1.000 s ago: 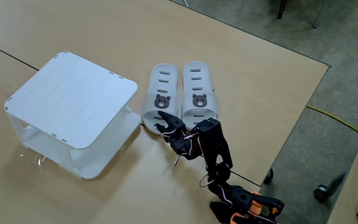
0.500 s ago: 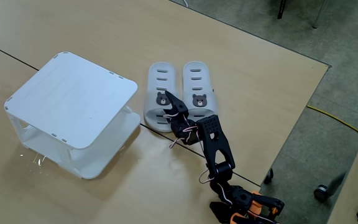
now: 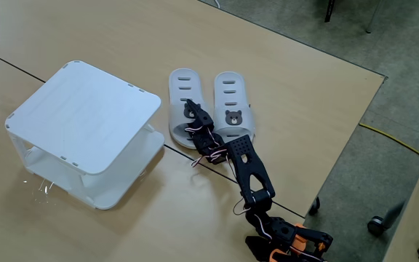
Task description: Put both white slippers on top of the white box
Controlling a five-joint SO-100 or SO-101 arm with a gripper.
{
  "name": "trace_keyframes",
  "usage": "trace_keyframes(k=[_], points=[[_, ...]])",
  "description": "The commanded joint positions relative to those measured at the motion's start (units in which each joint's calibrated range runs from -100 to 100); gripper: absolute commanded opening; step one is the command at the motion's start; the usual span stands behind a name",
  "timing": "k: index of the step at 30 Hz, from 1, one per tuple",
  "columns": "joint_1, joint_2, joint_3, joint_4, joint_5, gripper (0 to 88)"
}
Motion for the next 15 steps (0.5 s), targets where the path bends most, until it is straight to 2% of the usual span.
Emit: trace_keyframes(k=[1,3,9,12,15], points=[[0.79,-1.38,-4.52,0.09,0.42,12.8],[1.28,-1.38,-4.52,0.09,0.42,0.9],[3.99,-2.14,-4.61,0.09,0.42,0.8],[4.08,-8.54,-3.8,0.17,0.42,0.8],[3.75,-18.04,-3.53,9.23,0.42,0.8]])
